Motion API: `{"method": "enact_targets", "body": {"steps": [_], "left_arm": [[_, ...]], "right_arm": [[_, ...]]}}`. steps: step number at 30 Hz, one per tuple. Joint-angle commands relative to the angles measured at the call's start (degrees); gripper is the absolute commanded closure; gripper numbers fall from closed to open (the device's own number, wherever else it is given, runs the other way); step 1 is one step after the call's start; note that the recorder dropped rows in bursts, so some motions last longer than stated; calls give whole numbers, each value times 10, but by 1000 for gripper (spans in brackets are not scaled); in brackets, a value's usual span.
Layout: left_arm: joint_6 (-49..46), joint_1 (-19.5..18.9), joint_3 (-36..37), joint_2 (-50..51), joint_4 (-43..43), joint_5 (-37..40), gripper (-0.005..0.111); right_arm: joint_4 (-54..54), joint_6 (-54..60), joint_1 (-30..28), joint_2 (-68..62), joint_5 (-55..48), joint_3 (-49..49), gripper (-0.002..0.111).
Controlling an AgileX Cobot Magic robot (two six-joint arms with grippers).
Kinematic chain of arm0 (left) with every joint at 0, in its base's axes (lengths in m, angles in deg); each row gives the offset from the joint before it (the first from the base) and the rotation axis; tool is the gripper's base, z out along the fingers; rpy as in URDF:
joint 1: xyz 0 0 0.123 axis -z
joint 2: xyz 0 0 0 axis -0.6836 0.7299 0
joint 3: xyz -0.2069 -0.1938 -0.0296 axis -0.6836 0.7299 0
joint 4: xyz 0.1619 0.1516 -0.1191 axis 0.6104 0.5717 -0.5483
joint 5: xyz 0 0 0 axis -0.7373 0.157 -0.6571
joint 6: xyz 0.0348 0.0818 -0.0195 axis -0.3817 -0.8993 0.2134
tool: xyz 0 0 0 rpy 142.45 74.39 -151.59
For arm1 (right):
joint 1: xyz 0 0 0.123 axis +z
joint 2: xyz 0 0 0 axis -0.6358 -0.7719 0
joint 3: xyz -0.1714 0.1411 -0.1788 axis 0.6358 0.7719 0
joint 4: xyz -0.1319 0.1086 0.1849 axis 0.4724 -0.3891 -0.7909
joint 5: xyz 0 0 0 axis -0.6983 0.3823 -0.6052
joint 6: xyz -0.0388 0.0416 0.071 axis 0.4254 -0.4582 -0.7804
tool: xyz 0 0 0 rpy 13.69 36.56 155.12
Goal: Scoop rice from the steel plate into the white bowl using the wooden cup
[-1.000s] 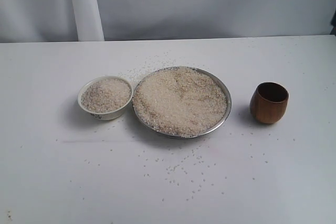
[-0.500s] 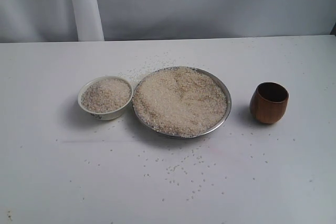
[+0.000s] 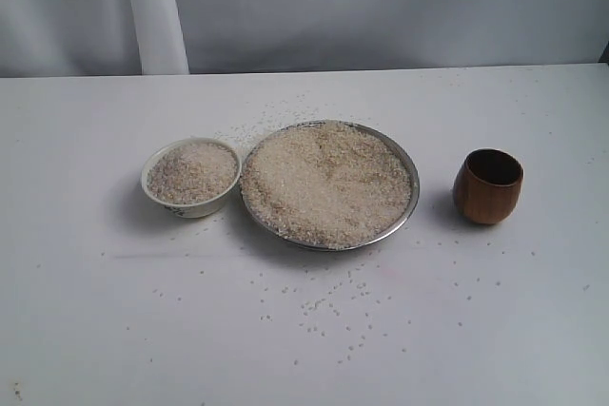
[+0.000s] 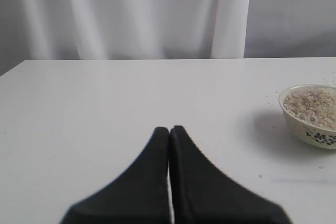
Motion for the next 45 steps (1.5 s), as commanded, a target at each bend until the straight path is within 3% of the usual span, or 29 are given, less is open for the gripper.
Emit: {"method": "enact_targets", "body": {"steps": [1, 5, 9, 18, 34, 45], "left_arm": [[2, 1, 1, -1, 0, -3, 107], [2, 1, 1, -1, 0, -3, 107], [2, 1, 1, -1, 0, -3, 107], [2, 1, 1, -1, 0, -3, 107], [2, 1, 1, -1, 0, -3, 107], [2, 1, 1, -1, 0, -3, 107]], "right_arm": [[-112, 109, 1, 30, -36, 3, 108], [-210, 221, 1, 51, -48, 3, 108], [-210, 210, -9, 68, -80, 5, 108], [-208, 110, -98, 134, -65, 102, 108], [-248, 87, -126, 317, -47, 347, 108], [-238, 89, -126, 322, -155, 349, 108]]}}
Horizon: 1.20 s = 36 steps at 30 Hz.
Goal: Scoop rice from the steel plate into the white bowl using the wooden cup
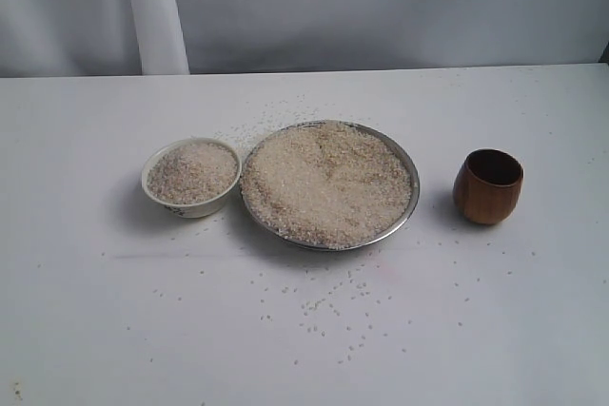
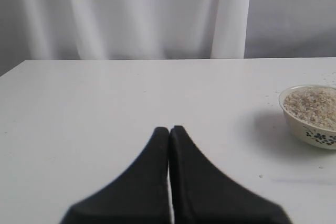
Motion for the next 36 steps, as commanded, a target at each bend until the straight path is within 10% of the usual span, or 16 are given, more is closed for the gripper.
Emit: {"method": "enact_targets", "body": {"steps": [1, 36], "left_arm": [[2, 1, 1, -1, 0, -3, 107], [2, 1, 1, -1, 0, -3, 107]], "right_arm": [[7, 1, -4, 4, -81, 2, 108], [7, 0, -4, 4, -89, 2, 108]]}}
